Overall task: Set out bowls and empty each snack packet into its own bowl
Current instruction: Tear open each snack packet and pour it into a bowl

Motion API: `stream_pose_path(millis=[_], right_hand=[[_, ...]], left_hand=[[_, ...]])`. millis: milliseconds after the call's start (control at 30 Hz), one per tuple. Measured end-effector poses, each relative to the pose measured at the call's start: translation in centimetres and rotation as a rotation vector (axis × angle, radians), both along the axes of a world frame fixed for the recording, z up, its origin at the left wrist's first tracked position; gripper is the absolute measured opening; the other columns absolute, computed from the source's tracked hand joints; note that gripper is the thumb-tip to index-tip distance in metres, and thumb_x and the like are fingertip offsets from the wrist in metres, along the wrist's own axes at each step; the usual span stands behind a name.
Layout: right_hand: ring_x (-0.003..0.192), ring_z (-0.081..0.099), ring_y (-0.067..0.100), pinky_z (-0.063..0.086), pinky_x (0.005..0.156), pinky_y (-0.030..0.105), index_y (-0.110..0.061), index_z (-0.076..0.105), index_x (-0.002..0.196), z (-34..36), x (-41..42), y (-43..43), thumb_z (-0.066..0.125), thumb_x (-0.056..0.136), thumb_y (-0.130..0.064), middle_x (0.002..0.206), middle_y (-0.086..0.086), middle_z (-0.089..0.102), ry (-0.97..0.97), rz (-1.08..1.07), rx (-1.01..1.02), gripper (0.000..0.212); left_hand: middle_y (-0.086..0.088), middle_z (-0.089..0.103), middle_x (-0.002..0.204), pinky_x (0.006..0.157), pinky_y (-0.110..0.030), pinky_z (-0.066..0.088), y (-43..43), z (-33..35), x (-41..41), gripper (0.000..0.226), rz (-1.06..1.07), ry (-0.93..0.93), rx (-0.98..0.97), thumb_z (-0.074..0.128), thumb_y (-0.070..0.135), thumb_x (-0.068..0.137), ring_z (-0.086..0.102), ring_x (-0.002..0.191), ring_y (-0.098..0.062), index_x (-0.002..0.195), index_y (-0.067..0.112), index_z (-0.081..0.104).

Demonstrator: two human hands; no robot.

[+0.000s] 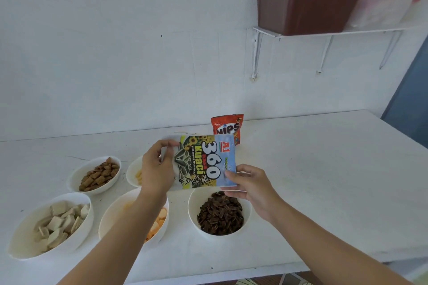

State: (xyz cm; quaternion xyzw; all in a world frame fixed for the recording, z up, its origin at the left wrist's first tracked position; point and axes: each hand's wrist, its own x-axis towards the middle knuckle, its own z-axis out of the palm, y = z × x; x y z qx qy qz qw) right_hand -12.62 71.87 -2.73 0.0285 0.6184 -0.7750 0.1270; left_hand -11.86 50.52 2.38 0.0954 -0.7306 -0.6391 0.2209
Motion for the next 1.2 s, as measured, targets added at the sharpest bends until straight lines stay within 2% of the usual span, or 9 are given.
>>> stream_pose_path(millis=[100, 233, 300, 433, 600, 767, 833, 967, 1200], right_hand=[[0.09, 0.074, 0.035, 0.06, 0.08, 0.044, 0.002, 0.066, 0.108, 0.0, 0.3, -0.2, 0.071, 0.09, -0.01, 0.102, 0.02, 0.074, -0.039, -0.049, -0.086, 0.023], [0.078, 0.074, 0.029, 0.061, 0.067, 0.038, 0.002, 0.066, 0.106, 1.0, -0.5, -0.1, 0.067, 0.093, -0.011, 0.098, 0.019, 0.074, -0.029, -0.223, -0.032, 0.018], [0.069, 0.071, 0.021, 0.061, 0.062, 0.036, 0.0, 0.067, 0.104, 1.7, -1.0, 0.0, 0.065, 0.095, -0.012, 0.094, 0.016, 0.073, 0.017, -0.302, 0.056, 0.015], [0.076, 0.066, 0.022, 0.06, 0.057, 0.034, -0.007, 0.068, 0.095, 3.1, -1.6, -0.2, 0.061, 0.097, -0.014, 0.1, 0.019, 0.069, 0.143, -0.393, 0.238, 0.01], [0.067, 0.072, 0.017, 0.063, 0.06, 0.043, -0.009, 0.062, 0.092, 5.7, -1.4, -0.7, 0.057, 0.098, -0.01, 0.096, 0.005, 0.06, 0.314, -0.478, 0.365, 0.008], [0.08, 0.071, 0.027, 0.061, 0.066, 0.045, -0.023, 0.058, 0.094, 7.2, -0.8, -1.0, 0.053, 0.099, -0.012, 0.086, 0.001, 0.064, 0.518, -0.565, 0.582, 0.013], [0.084, 0.067, 0.023, 0.059, 0.069, 0.043, -0.022, 0.058, 0.098, 7.5, -0.6, -0.8, 0.052, 0.099, -0.013, 0.089, 0.003, 0.065, 0.579, -0.595, 0.677, 0.01], [0.082, 0.058, 0.01, 0.041, 0.065, 0.009, -0.017, 0.059, 0.102, 8.1, 0.2, 0.3, 0.054, 0.099, -0.013, 0.094, 0.004, 0.063, 0.67, -0.656, 0.818, 0.007], [0.077, 0.052, 0.018, 0.041, 0.061, 0.031, -0.012, 0.054, 0.108, 8.2, 3.9, 4.0, 0.053, 0.1, -0.019, 0.095, 0.002, 0.053, 0.731, -0.736, 1.071, 0.01]], left_hand=[[-0.011, 0.07, 0.102, 0.062, -0.059, 0.059, 0.5, -0.6, -0.1, 0.031, 0.0, -0.045, 0.079, 0.046, 0.005, 0.104, 0.073, 0.081, -0.026, 0.107, 0.03, 0.064], [-0.012, 0.069, 0.096, 0.049, -0.034, 0.059, 0.0, -0.4, -0.3, 0.049, -0.13, -0.172, 0.046, 0.054, 0.002, 0.099, 0.074, 0.073, -0.021, 0.127, 0.042, 0.047], [-0.009, 0.07, 0.099, 0.053, -0.028, 0.057, -0.5, -0.5, -0.8, 0.05, -0.241, -0.223, -0.07, 0.06, -0.001, 0.093, 0.073, 0.077, -0.02, 0.12, 0.041, 0.053], [-0.001, 0.071, 0.098, 0.079, -0.045, 0.059, -1.9, -0.6, -2.2, 0.043, -0.361, -0.262, -0.355, 0.069, 0.0, 0.086, 0.07, 0.089, -0.028, 0.102, 0.039, 0.059], [0.004, 0.058, 0.107, 0.086, -0.031, 0.049, -2.6, -0.4, -3.3, 0.027, -0.434, -0.252, -0.919, 0.064, 0.037, 0.094, 0.059, 0.095, -0.013, 0.121, 0.034, 0.067], [0.016, 0.066, 0.1, 0.086, -0.035, 0.053, -2.2, 2.9, -3.1, 0.028, -0.459, -0.153, -1.162, 0.054, 0.057, 0.094, 0.062, 0.095, -0.009, 0.113, 0.04, 0.067], [0.016, 0.066, 0.098, 0.084, -0.036, 0.054, -1.7, 4.2, -3.2, 0.028, -0.445, -0.057, -1.199, 0.051, 0.059, 0.095, 0.062, 0.092, -0.009, 0.109, 0.04, 0.066], [0.018, 0.065, 0.089, 0.078, -0.037, 0.056, 0.2, 6.2, -3.2, 0.025, -0.541, 0.079, -1.162, 0.052, 0.056, 0.095, 0.063, 0.085, -0.008, 0.1, 0.037, 0.067], [0.015, 0.068, 0.087, 0.076, -0.039, 0.056, 6.3, 6.9, 0.2, 0.027, -0.678, 0.245, -1.135, 0.05, 0.054, 0.095, 0.064, 0.081, -0.007, 0.101, 0.035, 0.069]])
